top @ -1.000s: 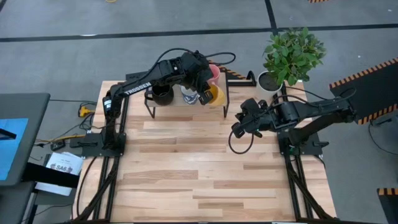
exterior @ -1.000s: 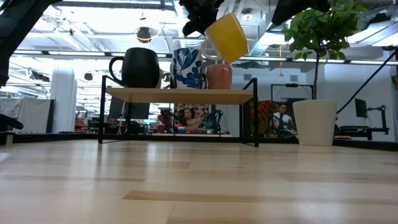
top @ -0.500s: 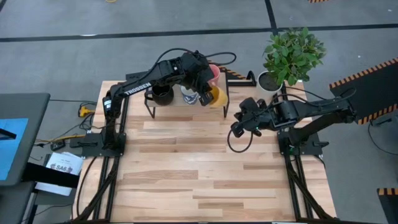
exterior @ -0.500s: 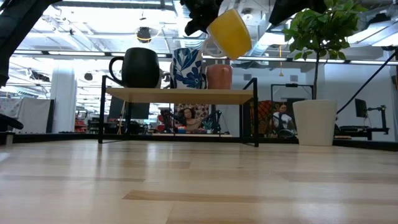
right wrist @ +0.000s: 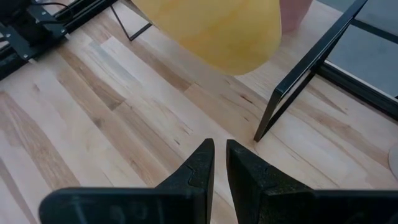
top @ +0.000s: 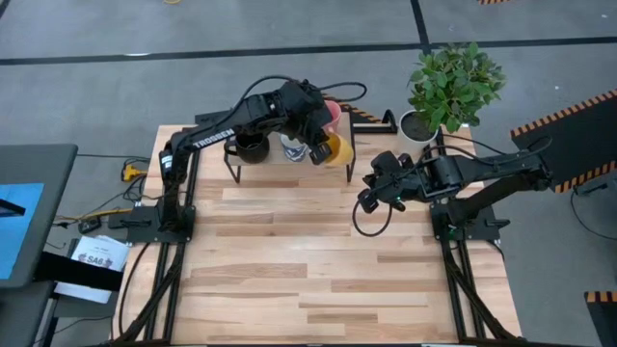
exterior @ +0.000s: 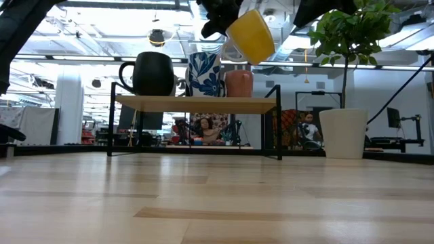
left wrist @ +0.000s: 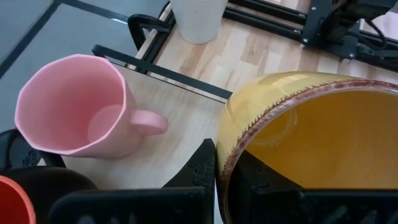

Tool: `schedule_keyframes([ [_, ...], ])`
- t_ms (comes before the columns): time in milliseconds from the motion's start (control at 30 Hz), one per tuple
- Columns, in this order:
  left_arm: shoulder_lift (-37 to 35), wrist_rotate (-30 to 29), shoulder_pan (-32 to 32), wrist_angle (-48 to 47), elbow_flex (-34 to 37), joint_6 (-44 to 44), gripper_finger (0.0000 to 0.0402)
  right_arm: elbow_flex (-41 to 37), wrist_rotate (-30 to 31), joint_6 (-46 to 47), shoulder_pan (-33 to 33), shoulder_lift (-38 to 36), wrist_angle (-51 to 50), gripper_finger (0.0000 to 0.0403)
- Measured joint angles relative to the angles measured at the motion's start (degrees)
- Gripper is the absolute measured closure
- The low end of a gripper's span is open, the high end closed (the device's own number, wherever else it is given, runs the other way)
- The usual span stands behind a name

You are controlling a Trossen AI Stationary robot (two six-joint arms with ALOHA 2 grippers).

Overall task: Place coffee mugs
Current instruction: Put the yellow cup on the shelf

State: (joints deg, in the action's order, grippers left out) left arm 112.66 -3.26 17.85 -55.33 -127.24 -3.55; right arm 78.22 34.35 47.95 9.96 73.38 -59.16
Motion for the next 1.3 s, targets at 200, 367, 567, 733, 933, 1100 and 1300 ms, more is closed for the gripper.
schedule_keyframes([
  [200, 0.00, -2.44, -0.57, -0.06, 0.00, -0.04, 0.0401, 0.00, -0.02, 1.07, -0.05, 0.00, 0.01, 0.0333],
  [367, -0.02, -2.98, -0.55, -0.24, 0.00, -0.60, 0.0401, 0.00, -0.13, 4.47, -0.93, 0.00, -0.37, 0.0333],
  [567, -0.02, -3.17, -0.59, -0.46, 0.00, -0.76, 0.0401, 0.00, -1.26, 4.26, -1.49, 0.00, -0.39, 0.0333],
  [733, -0.04, -3.54, -1.00, -1.68, 0.00, -0.76, 0.0401, 0.00, -2.56, 4.15, -1.95, 0.00, -0.50, 0.0333],
  [933, 0.99, -4.81, -1.36, -3.70, 0.02, -2.41, 0.0401, 0.00, -8.50, 4.72, -6.11, 0.00, -1.59, 0.0349],
  [1100, 3.49, -5.18, -1.77, -4.40, 0.07, -2.97, 0.0401, 0.00, -9.97, 4.59, -9.71, 0.01, -2.78, 0.0374],
  [1300, 5.62, -7.62, -2.12, -4.16, 0.07, -3.13, 0.0401, 0.02, -10.07, 1.43, -12.62, 0.02, -2.49, 0.0380],
])
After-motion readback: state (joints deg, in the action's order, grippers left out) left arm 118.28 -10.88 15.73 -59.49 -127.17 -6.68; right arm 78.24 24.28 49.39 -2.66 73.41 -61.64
